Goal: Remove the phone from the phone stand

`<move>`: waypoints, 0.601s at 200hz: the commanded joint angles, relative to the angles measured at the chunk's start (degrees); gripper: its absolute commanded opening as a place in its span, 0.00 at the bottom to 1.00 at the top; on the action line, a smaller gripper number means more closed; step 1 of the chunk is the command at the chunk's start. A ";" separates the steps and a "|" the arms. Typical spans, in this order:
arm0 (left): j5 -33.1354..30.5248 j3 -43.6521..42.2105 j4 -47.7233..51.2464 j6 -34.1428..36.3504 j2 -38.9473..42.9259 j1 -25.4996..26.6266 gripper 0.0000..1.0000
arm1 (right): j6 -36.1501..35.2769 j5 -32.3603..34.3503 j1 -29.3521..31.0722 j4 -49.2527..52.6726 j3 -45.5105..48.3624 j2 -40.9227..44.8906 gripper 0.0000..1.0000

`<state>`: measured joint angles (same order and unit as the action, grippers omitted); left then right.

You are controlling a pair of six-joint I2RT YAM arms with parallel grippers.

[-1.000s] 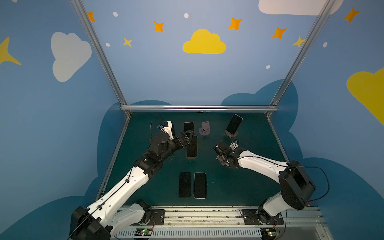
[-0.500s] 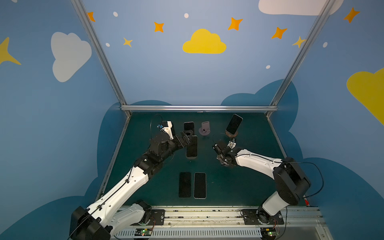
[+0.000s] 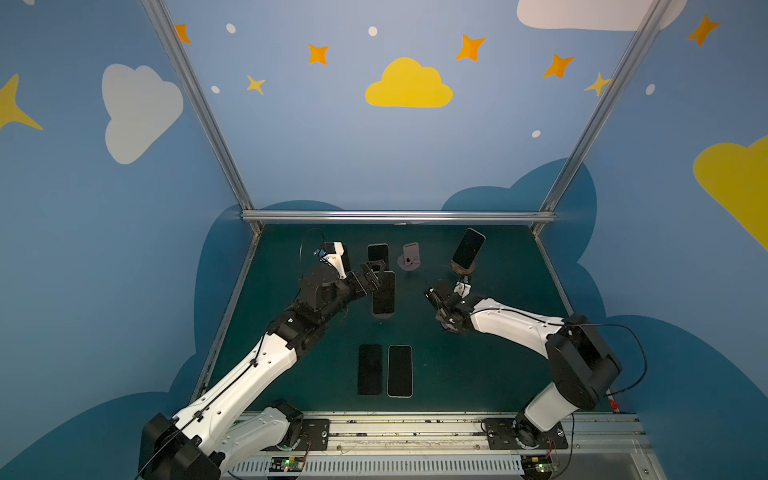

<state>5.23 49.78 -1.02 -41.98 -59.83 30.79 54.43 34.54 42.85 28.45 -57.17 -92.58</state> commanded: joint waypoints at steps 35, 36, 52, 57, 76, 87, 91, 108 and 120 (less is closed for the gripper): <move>-0.49 -0.99 -0.92 1.19 1.04 0.09 1.00 | -7.45 0.13 -0.09 -4.10 0.04 3.81 0.58; -0.49 -1.00 -0.96 1.19 0.95 0.08 1.00 | -7.61 0.06 -0.12 -4.19 0.04 3.81 0.58; -0.49 -1.06 -1.11 1.20 0.97 0.06 1.00 | -9.73 -0.57 -0.48 -5.72 -0.34 3.42 0.58; -0.57 -1.09 -1.14 1.21 0.86 0.06 1.00 | -10.31 -0.83 -0.71 -6.10 -0.62 3.22 0.58; -0.75 -1.19 -1.18 1.36 1.03 0.06 1.00 | -12.95 -2.05 -1.55 -7.71 -2.40 1.98 0.58; -0.88 -1.26 -1.18 1.35 1.03 0.06 1.00 | -14.73 -2.44 -2.02 -8.53 -3.91 0.93 0.57; -0.97 -1.25 -1.18 1.38 1.04 0.06 1.00 | -15.46 -2.54 -2.36 -8.78 -4.63 0.45 0.57; -1.17 -1.31 -1.18 1.52 1.19 0.07 1.00 | -17.96 -3.43 -3.81 -9.70 -7.50 -2.13 0.57; -1.20 -1.29 -1.18 1.55 1.11 0.06 1.00 | -19.58 -4.33 -5.02 -10.39 -9.54 -3.85 0.56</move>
<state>4.82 48.90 -1.08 -41.76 -59.64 30.79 39.92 31.62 39.88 21.63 -62.30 -93.65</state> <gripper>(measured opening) 0.998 0.600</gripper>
